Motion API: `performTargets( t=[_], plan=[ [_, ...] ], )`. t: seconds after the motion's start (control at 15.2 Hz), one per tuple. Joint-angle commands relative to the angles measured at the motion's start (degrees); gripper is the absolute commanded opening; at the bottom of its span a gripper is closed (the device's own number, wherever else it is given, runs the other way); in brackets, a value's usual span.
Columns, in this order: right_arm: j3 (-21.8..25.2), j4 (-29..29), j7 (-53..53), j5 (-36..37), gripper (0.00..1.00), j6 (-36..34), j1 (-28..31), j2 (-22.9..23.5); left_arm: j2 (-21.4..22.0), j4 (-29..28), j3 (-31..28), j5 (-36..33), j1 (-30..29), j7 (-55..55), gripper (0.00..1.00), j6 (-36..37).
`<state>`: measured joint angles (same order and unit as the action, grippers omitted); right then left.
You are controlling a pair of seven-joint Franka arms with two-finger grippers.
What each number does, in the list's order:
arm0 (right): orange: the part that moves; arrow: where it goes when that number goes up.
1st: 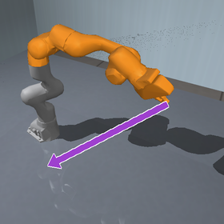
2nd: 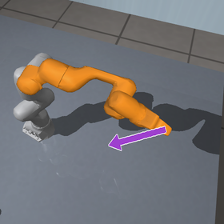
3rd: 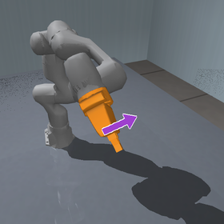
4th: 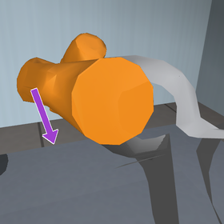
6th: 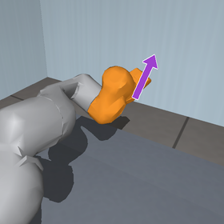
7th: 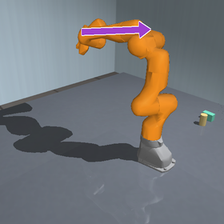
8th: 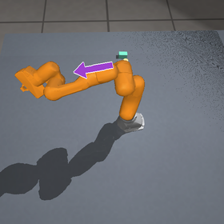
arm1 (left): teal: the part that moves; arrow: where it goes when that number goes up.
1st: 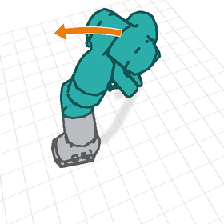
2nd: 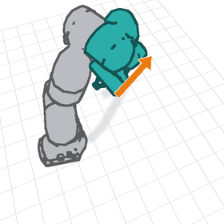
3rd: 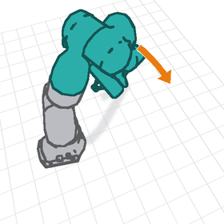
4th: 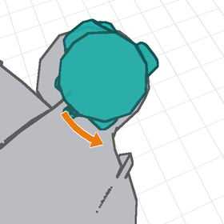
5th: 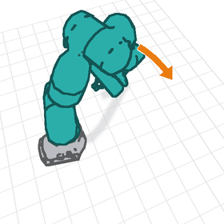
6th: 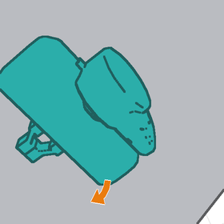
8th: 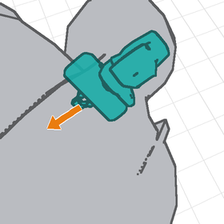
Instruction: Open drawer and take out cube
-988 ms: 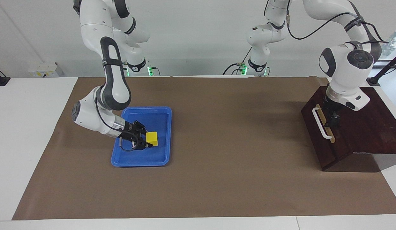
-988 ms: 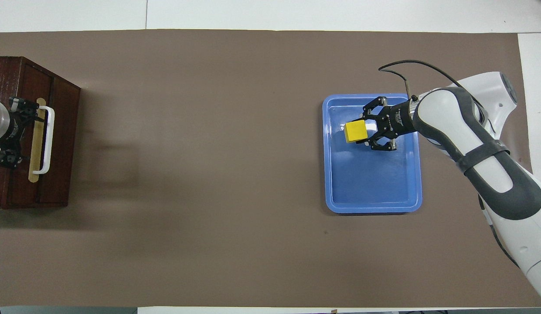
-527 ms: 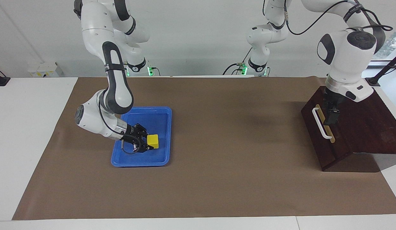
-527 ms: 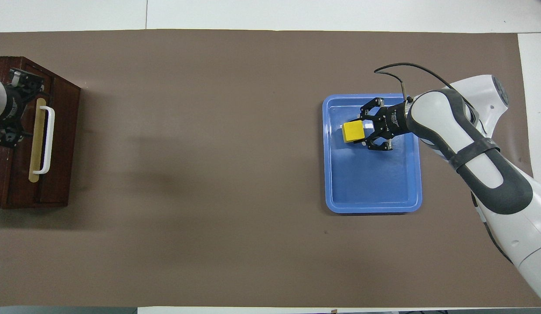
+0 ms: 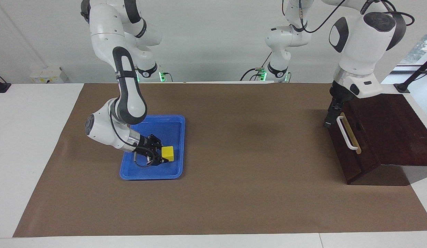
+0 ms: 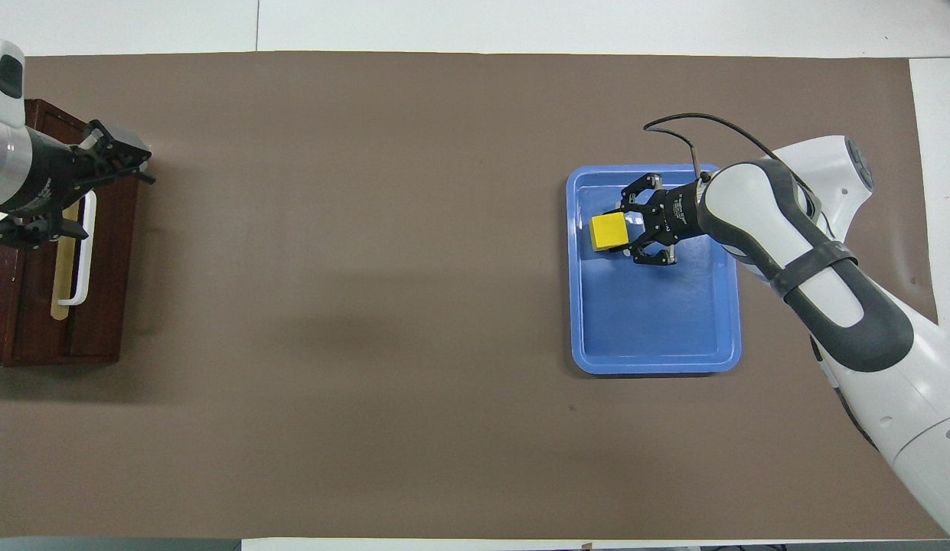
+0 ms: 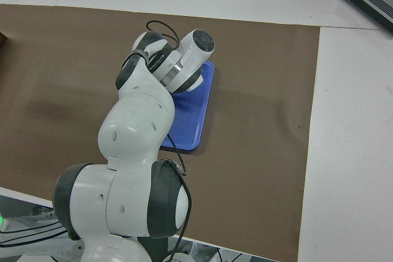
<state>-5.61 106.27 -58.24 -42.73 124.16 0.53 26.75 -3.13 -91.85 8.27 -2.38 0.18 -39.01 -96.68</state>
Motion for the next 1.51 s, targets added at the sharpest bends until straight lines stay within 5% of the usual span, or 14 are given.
performTargets(
  t=[0.0,0.2,0.26,0.33,0.4,0.66,1.05,1.45],
  plan=[
    [-0.28,1.13,2.34,-1.13,0.0,1.61,-0.09,-0.12,0.84,0.8,-0.8,1.24,-0.36,15.85,1.0,4.74],
    [-0.28,1.84,3.48,-1.22,0.04,1.44,-0.09,-0.3,2.16,-0.43,-1.15,1.24,-2.46,28.43,1.0,8.07],
    [-0.28,1.84,3.48,-1.13,0.51,1.35,-0.09,-0.3,3.03,-1.91,-1.15,1.16,-2.73,31.25,1.0,8.44],
    [-0.28,1.84,3.48,-1.13,0.83,1.35,-0.09,-0.38,4.26,-4.28,-1.24,1.24,-2.73,32.32,1.0,7.74],
    [-0.28,1.84,3.4,-1.13,0.88,1.26,-0.09,-0.38,5.23,-6.22,-1.15,1.24,-2.73,32.16,1.0,7.39],
    [-0.28,1.14,2.7,-1.13,1.0,0.21,0.0,-0.38,5.5,-6.67,-0.72,1.24,-1.85,31.89,1.0,7.12],
    [-0.01,-2.91,-0.82,0.97,1.0,-6.82,0.35,-3.45,5.5,-6.41,-0.45,1.42,-1.85,41.03,1.0,8.53],
    [-0.1,-6.07,3.81,18.63,1.0,-12.35,0.79,-12.85,5.24,-6.06,-0.62,3.79,-1.85,40.33,1.0,7.56]
  ],
)
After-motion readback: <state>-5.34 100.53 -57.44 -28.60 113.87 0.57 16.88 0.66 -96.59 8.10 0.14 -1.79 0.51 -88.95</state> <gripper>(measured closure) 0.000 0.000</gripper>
